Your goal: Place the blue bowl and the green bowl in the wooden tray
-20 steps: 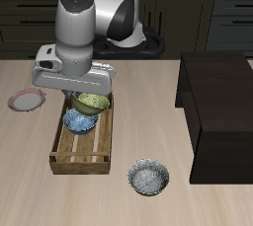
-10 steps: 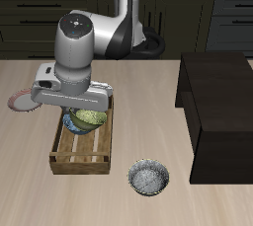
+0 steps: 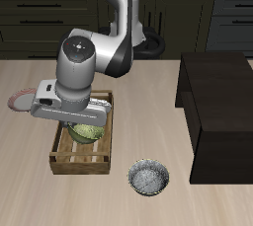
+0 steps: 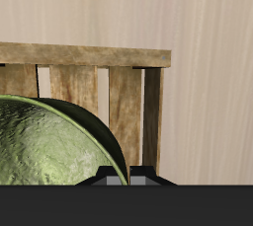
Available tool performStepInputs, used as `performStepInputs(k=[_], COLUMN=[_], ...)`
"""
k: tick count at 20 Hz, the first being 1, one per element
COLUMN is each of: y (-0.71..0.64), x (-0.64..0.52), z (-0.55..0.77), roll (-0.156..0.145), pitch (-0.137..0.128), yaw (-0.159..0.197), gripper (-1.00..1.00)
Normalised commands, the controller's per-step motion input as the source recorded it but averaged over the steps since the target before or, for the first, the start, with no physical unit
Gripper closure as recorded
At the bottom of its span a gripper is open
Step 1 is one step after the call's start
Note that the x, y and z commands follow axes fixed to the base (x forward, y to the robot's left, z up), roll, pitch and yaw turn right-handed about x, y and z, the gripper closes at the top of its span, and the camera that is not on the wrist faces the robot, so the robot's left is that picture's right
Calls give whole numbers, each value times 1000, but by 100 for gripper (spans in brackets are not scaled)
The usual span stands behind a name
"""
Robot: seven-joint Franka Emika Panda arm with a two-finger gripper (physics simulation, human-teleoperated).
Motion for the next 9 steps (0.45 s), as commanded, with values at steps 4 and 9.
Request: performStepInputs(k=[4, 9], y=[7, 217], x=[39, -87], z=[-186, -82], roll=[-11, 58], pitch=[29, 11], yaw=[18, 15], gripper=[-100, -100])
